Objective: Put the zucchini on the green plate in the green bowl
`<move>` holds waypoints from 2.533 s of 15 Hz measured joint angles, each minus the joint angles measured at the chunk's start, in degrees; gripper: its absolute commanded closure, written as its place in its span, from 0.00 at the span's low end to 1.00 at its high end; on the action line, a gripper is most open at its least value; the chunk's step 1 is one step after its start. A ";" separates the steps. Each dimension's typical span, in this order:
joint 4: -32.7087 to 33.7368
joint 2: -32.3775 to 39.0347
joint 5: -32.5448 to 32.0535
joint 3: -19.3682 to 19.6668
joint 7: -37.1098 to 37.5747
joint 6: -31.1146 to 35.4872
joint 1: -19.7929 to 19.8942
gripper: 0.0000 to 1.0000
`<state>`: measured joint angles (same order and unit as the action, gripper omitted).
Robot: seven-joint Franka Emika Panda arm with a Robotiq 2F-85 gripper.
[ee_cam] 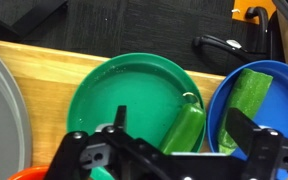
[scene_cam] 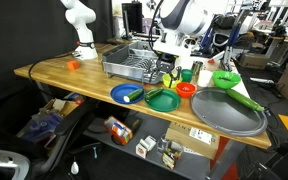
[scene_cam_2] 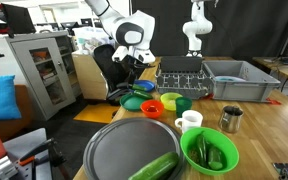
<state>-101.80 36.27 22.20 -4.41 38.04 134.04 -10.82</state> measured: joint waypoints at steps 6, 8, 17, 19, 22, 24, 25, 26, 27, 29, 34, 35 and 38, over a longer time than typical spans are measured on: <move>5.94 9.04 0.01 1.18 12.33 8.14 -1.36 0.00; 6.96 10.30 0.01 1.78 15.91 8.88 -1.28 0.00; 10.34 13.33 -0.15 2.11 25.16 9.35 -1.26 0.69; 11.10 13.56 -0.22 2.12 26.04 9.36 -1.26 0.83; 11.64 13.75 -0.23 2.11 26.34 9.34 -1.26 0.91; 11.82 13.81 -0.23 2.10 26.34 9.34 -1.26 0.92; 11.83 13.81 -0.23 2.10 26.34 9.34 -1.26 0.92; 11.85 13.81 -0.23 2.10 26.34 9.34 -1.26 0.92; 11.86 13.81 -0.23 2.09 26.34 9.34 -1.26 0.92; 11.87 13.79 -0.23 1.99 26.34 9.34 -1.24 0.92; 11.86 13.42 -0.14 1.29 26.33 9.34 -0.94 0.92; 11.85 13.29 -0.13 1.28 26.33 9.34 -0.90 0.92; 11.23 12.06 -0.13 1.29 26.34 9.35 -0.65 0.92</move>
<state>-90.57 48.33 22.07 -3.13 64.37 143.39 -11.46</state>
